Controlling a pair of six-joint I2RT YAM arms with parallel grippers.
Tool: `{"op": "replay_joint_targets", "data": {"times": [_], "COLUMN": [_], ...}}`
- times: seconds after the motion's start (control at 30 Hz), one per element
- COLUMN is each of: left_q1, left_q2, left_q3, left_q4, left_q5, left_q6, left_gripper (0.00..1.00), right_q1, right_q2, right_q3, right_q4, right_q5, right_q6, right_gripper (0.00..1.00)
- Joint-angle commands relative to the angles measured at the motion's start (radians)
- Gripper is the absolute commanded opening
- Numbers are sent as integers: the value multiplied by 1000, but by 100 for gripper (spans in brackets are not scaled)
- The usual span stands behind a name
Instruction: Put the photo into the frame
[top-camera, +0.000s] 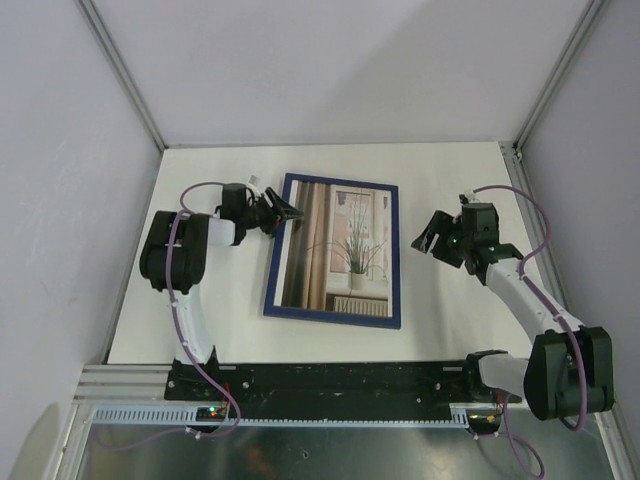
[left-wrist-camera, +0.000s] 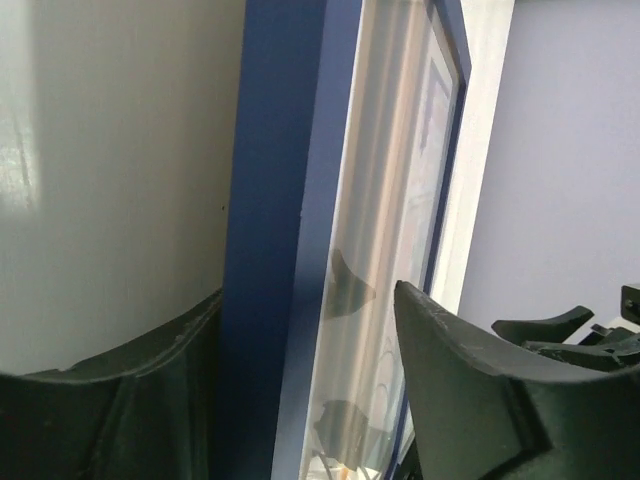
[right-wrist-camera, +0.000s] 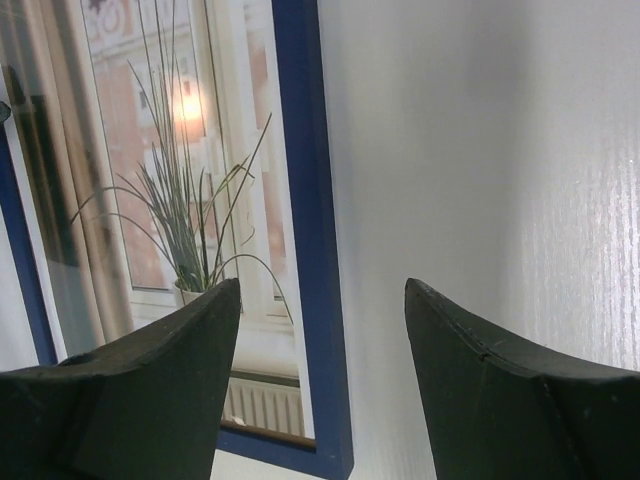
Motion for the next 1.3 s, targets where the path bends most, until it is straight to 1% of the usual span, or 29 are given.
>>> {"op": "replay_joint_targets", "data": {"times": [0.0,0.1,0.23,0.43,0.57,0.67,0.8,0.87,0.93,1.07,1.13,1.27], "left_q1": [9,10,5,-15,-40,-57,-71,-73,-74,-75,-80,-111], "left_q2": [-44,-68,-112,-175,-210,-243,-309,-341,-359,-389,-398,-412], "left_q3": [-2,-2,29,82,104,111,89,53,16,-54,-84,-133], "left_q4": [102,43,-129,-411,-525,-583,-666,-686,-701,-709,-710,-708], "left_q5": [29,-22,-128,-368,-511,-607,-747,-798,-828,-844,-842,-847], "left_q6": [18,53,146,269,324,337,324,311,303,279,268,242], "left_gripper": [71,79,84,85,84,83,75,69,62,42,34,24], "right_q1": [-4,-4,-3,4,28,54,84,99,113,135,145,157], "right_q2": [25,42,56,87,106,119,134,138,143,149,147,135], "right_q3": [-15,-25,-37,-41,-41,-41,-42,-41,-42,-43,-50,-72], "right_q4": [72,86,102,120,132,136,126,119,111,97,94,101], "right_q5": [-22,-22,-20,-11,13,44,82,108,128,162,180,193], "right_q6": [2,4,7,14,24,33,38,38,41,49,55,66], "right_gripper": [71,72,73,73,73,73,72,71,69,61,58,54]}}
